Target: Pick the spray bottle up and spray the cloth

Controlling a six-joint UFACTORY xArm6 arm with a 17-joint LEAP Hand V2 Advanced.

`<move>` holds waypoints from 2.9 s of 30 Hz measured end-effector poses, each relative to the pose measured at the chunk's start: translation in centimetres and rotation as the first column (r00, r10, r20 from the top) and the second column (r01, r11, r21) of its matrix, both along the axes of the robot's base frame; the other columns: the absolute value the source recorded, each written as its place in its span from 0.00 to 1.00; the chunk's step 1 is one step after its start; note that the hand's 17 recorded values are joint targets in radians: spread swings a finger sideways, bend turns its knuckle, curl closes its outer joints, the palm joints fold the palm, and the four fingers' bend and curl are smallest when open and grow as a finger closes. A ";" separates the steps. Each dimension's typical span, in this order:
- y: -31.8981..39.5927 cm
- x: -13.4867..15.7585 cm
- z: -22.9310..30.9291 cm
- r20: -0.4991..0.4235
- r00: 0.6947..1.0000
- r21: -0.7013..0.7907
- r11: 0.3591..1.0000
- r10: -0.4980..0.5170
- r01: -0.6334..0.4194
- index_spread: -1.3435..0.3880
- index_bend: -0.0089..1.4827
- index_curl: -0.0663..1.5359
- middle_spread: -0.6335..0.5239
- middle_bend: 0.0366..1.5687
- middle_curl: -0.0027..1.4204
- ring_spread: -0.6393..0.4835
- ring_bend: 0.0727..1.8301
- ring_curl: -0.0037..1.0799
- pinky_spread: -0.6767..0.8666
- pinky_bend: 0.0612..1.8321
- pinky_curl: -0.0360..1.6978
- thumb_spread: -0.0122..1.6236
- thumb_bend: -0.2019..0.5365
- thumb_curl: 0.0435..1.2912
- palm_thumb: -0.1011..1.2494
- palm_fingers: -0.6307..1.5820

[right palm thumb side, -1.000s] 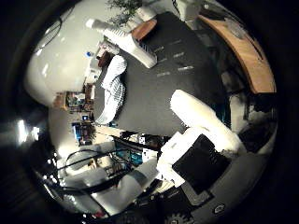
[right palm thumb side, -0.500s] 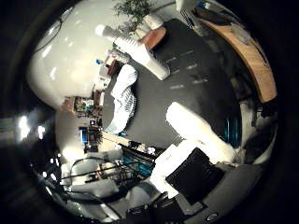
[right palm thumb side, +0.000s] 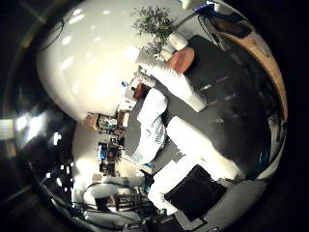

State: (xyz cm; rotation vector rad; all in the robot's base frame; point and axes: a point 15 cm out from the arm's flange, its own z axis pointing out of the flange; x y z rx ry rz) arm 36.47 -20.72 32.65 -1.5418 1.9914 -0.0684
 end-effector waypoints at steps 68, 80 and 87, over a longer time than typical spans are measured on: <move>14.2 14.5 -2.7 0.291 0.942 0.209 0.950 0.165 -0.231 0.51 0.40 0.53 0.32 0.63 0.57 0.35 0.66 0.54 0.20 0.61 0.38 0.79 0.26 0.27 0.74 0.79; 14.1 14.4 -1.9 0.306 0.936 0.200 0.950 0.172 -0.240 0.52 0.52 0.67 0.35 0.72 0.64 0.37 0.73 0.61 0.27 0.65 0.50 0.78 0.26 0.34 0.79 0.77; 14.6 14.1 -0.1 0.330 0.925 0.189 0.947 0.188 -0.260 0.55 0.59 0.68 0.37 0.75 0.64 0.37 0.74 0.63 0.29 0.64 0.58 0.76 0.26 0.38 0.79 0.78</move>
